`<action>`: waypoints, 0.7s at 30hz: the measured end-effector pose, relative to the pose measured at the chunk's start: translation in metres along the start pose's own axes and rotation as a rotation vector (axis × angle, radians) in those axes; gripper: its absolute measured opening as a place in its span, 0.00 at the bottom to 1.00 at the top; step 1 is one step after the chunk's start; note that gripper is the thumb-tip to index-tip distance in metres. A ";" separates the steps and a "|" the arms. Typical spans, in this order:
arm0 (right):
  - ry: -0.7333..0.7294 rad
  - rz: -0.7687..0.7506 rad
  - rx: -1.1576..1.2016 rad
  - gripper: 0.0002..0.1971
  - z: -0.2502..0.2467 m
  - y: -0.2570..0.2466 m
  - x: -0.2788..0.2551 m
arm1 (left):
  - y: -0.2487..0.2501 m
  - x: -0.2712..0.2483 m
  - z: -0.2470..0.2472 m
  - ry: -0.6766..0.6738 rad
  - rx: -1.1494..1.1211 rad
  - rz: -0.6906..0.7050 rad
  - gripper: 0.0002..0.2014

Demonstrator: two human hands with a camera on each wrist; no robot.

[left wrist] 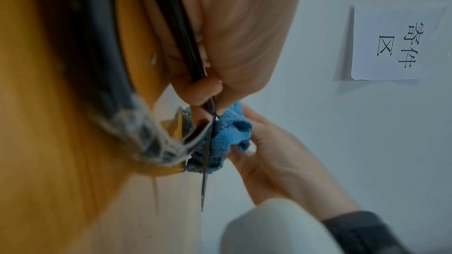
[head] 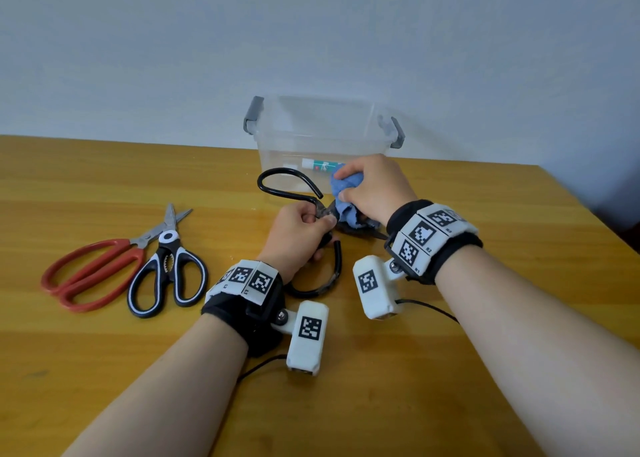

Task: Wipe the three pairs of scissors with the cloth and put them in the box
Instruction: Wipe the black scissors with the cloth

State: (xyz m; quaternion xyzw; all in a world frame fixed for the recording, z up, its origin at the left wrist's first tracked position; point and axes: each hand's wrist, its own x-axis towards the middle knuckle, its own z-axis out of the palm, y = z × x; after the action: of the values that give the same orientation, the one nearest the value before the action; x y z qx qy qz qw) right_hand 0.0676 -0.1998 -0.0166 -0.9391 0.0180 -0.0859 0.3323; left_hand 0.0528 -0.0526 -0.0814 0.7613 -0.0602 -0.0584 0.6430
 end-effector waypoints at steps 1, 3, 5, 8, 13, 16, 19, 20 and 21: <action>-0.072 -0.024 -0.036 0.15 -0.001 -0.002 0.000 | 0.000 0.001 0.000 0.003 -0.001 -0.006 0.21; -0.175 -0.057 -0.073 0.17 -0.003 -0.005 -0.002 | 0.000 0.001 0.000 0.001 0.008 -0.003 0.21; -0.151 -0.035 -0.053 0.15 -0.002 -0.003 -0.005 | 0.001 0.000 0.000 -0.011 0.008 0.011 0.20; -0.004 0.014 -0.021 0.12 0.000 0.003 -0.003 | 0.000 -0.001 -0.001 -0.012 -0.003 0.018 0.19; -0.174 -0.051 -0.048 0.13 -0.001 -0.004 -0.002 | 0.001 0.000 -0.001 -0.025 -0.002 0.011 0.18; -0.018 0.007 0.006 0.11 -0.004 0.003 0.000 | 0.000 0.001 -0.001 -0.049 0.038 0.044 0.17; 0.107 0.029 0.001 0.10 -0.003 0.003 0.004 | -0.002 0.000 -0.002 -0.036 0.054 0.044 0.18; 0.063 -0.001 -0.017 0.10 0.001 -0.001 0.004 | -0.002 0.001 -0.002 -0.028 0.043 0.033 0.18; -0.002 -0.038 -0.037 0.11 0.005 -0.003 0.003 | -0.002 0.002 -0.002 -0.022 0.028 0.022 0.19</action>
State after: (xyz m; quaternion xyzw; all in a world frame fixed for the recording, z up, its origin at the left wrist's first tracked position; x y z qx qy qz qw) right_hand 0.0714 -0.1945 -0.0182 -0.9453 0.0016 -0.0911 0.3132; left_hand 0.0547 -0.0505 -0.0828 0.7687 -0.0763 -0.0589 0.6323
